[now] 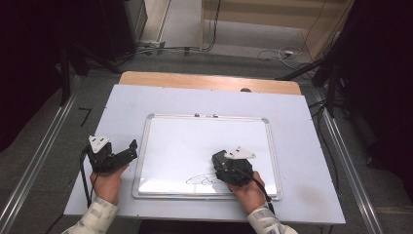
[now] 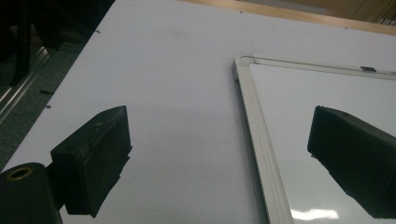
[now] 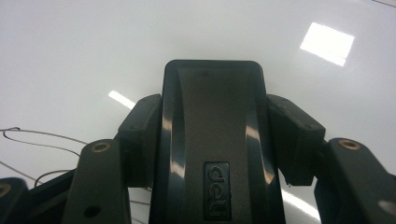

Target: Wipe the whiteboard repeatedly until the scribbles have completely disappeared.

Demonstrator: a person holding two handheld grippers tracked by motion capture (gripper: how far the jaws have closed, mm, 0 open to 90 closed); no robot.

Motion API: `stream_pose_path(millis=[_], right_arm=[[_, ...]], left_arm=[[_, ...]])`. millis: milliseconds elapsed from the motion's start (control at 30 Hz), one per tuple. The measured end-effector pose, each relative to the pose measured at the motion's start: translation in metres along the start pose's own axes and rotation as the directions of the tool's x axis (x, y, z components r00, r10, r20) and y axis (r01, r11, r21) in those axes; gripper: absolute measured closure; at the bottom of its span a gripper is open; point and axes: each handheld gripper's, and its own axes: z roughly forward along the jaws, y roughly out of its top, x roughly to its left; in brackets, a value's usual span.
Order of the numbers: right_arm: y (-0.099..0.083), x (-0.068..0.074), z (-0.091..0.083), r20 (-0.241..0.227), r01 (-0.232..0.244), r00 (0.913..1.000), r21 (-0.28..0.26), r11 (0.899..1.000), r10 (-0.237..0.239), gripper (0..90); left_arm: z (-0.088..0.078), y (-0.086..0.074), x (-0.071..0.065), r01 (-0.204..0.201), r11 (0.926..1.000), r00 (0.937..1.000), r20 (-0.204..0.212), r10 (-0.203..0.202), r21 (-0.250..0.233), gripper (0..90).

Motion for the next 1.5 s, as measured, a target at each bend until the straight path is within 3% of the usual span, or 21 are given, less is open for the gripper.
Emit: stream_pose_path(millis=[1500], right_arm=[[0.022,0.063,0.023,-0.085,0.081,0.9931,0.0,0.997,-0.081,39.1]], left_arm=[[0.0,0.001,-0.001,0.0,1.0,1.0,0.005,0.001,-0.002,6.5]])
